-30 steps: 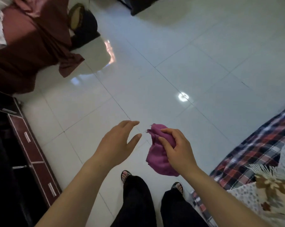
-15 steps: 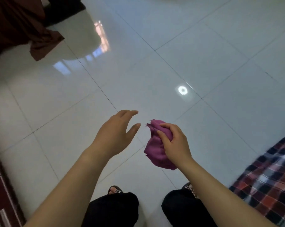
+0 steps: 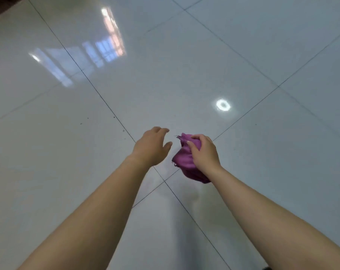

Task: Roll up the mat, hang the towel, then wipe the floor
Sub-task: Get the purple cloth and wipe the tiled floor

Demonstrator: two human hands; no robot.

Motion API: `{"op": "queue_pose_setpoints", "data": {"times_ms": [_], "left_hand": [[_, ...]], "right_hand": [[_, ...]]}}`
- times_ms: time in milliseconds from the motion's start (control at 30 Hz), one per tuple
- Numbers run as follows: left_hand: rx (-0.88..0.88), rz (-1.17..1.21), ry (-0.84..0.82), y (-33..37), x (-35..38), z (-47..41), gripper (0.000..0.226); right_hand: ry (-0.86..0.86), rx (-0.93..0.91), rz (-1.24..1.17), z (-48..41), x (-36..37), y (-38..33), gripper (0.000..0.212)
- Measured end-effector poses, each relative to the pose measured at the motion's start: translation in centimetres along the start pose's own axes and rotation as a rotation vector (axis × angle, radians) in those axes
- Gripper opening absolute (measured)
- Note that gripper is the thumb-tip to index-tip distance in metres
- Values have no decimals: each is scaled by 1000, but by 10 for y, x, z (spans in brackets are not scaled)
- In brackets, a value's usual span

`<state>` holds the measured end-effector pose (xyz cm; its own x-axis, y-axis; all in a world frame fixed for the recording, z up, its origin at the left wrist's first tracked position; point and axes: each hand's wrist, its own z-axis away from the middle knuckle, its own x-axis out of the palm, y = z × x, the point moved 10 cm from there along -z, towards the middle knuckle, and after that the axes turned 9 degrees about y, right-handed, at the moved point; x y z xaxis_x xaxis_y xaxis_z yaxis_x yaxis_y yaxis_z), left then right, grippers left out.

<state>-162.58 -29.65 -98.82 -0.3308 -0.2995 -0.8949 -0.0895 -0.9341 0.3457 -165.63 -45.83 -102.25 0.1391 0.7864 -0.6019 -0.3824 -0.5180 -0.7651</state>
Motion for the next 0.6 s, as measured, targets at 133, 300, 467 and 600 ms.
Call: {"op": "queue_pose_setpoints", "data": {"times_ms": [133, 300, 467, 600], "left_hand": [[-60, -107, -92, -33, 89, 8, 59], [-97, -160, -142, -63, 136, 31, 72], [-54, -199, -78, -73, 137, 34, 73], [-78, -194, -46, -84, 131, 36, 70]], "right_hand": [[32, -124, 205, -13, 31, 42, 24], [149, -347, 501, 7, 50, 52, 32], [113, -614, 647, 50, 79, 63, 55], [-23, -826, 671, 70, 98, 64, 54]]}}
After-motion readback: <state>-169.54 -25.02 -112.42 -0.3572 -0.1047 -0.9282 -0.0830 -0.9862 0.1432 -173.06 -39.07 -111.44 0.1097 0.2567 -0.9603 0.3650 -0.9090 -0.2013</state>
